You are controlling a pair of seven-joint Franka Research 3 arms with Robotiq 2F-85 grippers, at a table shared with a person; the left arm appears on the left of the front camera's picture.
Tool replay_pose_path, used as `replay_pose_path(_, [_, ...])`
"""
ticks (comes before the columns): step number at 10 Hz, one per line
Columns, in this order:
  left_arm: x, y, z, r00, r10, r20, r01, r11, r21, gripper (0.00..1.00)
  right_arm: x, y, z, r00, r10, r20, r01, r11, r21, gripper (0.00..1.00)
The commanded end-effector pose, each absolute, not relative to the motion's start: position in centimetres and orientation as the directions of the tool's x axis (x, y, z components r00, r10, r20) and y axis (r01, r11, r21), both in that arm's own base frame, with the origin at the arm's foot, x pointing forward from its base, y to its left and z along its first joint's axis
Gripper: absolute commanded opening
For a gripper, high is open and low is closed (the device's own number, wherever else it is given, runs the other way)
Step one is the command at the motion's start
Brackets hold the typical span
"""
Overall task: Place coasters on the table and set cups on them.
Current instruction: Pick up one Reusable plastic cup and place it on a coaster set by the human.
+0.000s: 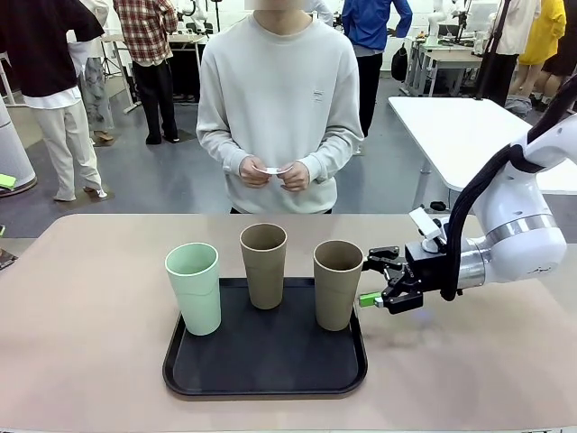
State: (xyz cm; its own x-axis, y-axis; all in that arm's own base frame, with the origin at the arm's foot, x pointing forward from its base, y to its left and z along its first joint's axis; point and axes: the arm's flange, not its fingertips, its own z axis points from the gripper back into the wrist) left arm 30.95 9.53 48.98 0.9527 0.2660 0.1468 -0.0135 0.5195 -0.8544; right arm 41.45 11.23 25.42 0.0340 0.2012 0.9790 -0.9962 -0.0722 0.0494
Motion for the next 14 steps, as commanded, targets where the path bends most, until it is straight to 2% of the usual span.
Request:
replay_pose_path(1, [30.8, 9.6, 48.8, 0.952, 0.261, 0.16, 0.006, 0.506, -0.862, 1.0, 42.0, 12.6, 24.7, 0.019, 0.201, 0.979, -0.997, -0.065, 0.033, 1.0])
replay_pose_path(4, [30.8, 9.6, 48.8, 0.952, 0.261, 0.16, 0.006, 0.506, -0.862, 1.0, 42.1, 14.0, 24.3, 0.032, 0.207, 0.978, -0.995, -0.089, 0.052, 1.0])
replay_pose_path(7, [30.8, 9.6, 48.8, 0.952, 0.261, 0.16, 0.006, 0.506, -0.862, 1.0, 42.9, 15.2, 23.6, 0.075, 0.187, 0.979, -0.996, -0.034, 0.083, 1.0])
replay_pose_path(9, [30.8, 9.6, 48.8, 0.952, 0.261, 0.16, 0.006, 0.506, -0.862, 1.0, 42.8, 15.8, 23.4, 0.073, 0.182, 0.981, -0.994, -0.063, 0.086, 1.0])
replay_pose_path(10, [30.8, 9.6, 48.8, 0.952, 0.261, 0.16, 0.006, 0.506, -0.862, 1.0, 42.9, 15.8, 23.4, 0.08, 0.194, 0.978, -0.992, -0.084, 0.097, 0.42])
replay_pose_path(11, [30.8, 9.6, 48.8, 0.952, 0.261, 0.16, 0.006, 0.506, -0.862, 1.0, 43.0, 15.7, 23.5, 0.093, 0.192, 0.977, -0.991, -0.076, 0.109, 0.41])
replay_pose_path(12, [30.8, 9.6, 48.8, 0.952, 0.261, 0.16, 0.006, 0.506, -0.862, 1.0, 43.1, 15.6, 23.5, 0.101, 0.192, 0.976, -0.991, -0.071, 0.116, 0.0])
replay_pose_path(13, [30.8, 9.6, 48.8, 0.952, 0.261, 0.16, 0.006, 0.506, -0.862, 1.0, 43.0, 15.7, 23.4, 0.102, 0.195, 0.975, -0.99, -0.076, 0.119, 0.36])
replay_pose_path(14, [30.8, 9.6, 48.8, 0.952, 0.261, 0.16, 0.006, 0.506, -0.862, 1.0, 43.0, 15.6, 23.4, 0.1, 0.198, 0.975, -0.99, -0.08, 0.118, 0.0])
